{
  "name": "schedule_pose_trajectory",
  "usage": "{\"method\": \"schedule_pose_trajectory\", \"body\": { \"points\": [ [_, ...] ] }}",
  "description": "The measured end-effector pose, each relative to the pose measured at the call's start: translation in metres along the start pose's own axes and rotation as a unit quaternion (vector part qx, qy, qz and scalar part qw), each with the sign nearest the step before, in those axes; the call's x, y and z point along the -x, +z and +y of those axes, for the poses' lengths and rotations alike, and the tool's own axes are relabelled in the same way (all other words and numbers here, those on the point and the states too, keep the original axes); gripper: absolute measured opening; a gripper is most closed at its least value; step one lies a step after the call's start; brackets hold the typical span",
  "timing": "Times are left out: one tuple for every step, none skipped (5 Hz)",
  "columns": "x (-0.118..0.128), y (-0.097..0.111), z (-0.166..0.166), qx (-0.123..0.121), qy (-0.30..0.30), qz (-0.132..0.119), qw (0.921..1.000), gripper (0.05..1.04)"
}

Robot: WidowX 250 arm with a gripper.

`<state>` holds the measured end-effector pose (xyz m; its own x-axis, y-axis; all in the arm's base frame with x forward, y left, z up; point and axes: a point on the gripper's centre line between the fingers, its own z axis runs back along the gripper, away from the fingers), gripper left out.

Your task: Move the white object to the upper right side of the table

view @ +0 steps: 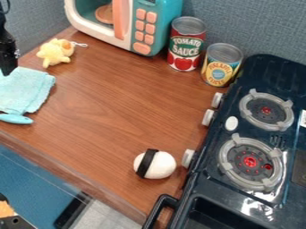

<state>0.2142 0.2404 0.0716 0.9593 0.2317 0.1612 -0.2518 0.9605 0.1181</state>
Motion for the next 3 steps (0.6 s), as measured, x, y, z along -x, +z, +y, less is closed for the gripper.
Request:
{"method": "schedule_pose_trajectory", "body": {
  "points": [
    [0.003, -0.009, -0.004, 0.009, -0.001, 0.013, 0.9999, 0.999],
    [0.001, -0.013, -0.025, 0.022, -0.037, 0.024, 0.9988, 0.999],
    [-0.001, -0.014, -0.041, 0.031, -0.068, 0.027, 0.9968, 0.999]
  ]
}}
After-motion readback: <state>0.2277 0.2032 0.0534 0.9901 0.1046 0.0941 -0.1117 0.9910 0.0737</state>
